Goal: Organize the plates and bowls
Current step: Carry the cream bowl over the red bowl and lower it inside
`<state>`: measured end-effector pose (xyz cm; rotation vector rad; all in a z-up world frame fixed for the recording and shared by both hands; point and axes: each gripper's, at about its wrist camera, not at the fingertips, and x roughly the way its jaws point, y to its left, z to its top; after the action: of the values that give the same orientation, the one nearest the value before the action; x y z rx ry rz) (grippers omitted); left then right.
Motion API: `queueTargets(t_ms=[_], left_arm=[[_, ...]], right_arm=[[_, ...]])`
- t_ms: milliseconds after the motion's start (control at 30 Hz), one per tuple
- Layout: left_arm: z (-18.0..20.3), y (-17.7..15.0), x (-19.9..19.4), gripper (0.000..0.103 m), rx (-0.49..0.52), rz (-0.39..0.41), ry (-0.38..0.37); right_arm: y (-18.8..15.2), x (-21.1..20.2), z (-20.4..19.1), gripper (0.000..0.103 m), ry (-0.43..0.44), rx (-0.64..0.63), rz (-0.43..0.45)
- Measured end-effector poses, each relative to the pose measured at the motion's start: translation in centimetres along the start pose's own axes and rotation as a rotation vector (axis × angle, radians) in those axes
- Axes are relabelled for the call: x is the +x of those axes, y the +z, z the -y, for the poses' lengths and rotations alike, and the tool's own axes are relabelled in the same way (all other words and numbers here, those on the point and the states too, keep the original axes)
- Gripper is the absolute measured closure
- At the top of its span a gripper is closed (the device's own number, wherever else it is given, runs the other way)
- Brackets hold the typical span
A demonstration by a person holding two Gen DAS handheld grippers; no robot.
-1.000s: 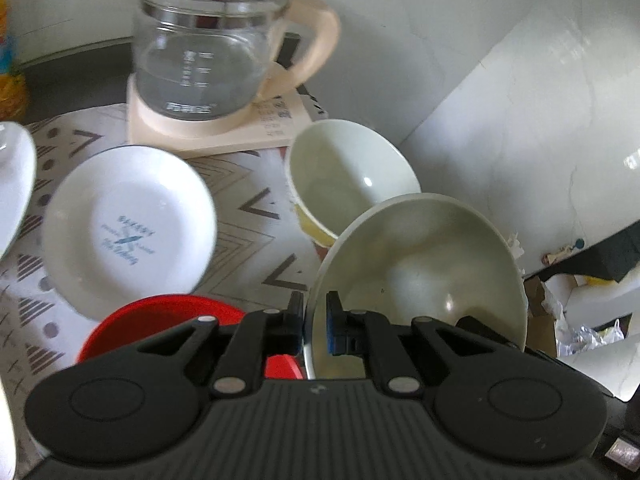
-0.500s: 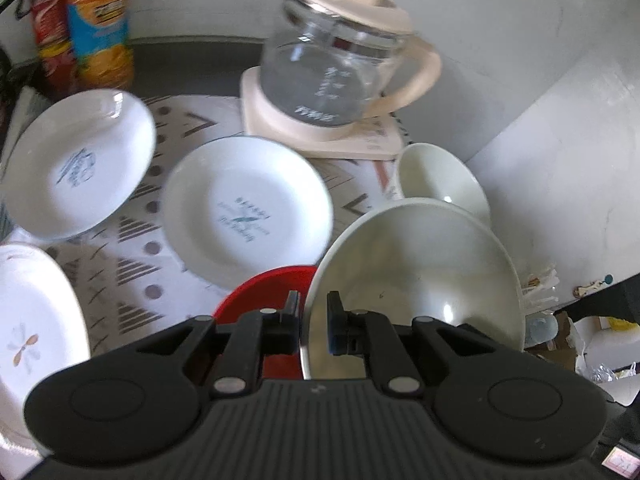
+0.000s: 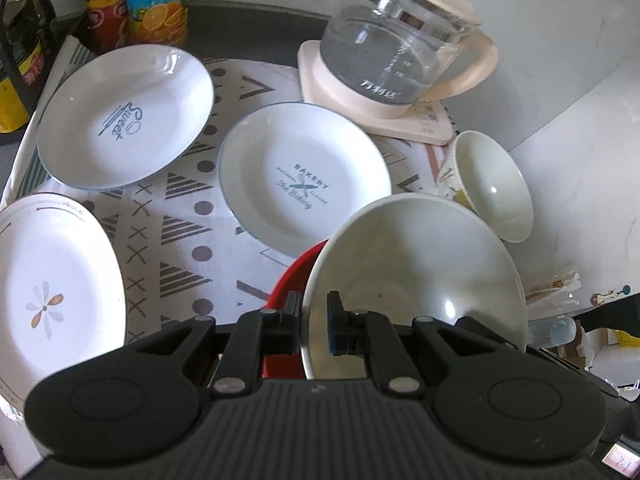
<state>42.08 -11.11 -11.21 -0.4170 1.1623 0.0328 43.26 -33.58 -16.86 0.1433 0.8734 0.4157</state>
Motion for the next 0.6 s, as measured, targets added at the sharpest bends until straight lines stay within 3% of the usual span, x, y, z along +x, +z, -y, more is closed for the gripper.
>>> queueTargets(t_ms=[600], left_arm=[[-1.3, -0.8, 2.9, 0.091, -0.034, -0.077, -0.002]], right_arm=[[-0.8, 2.9, -0.7, 0.085, -0.045, -0.056, -0.079]])
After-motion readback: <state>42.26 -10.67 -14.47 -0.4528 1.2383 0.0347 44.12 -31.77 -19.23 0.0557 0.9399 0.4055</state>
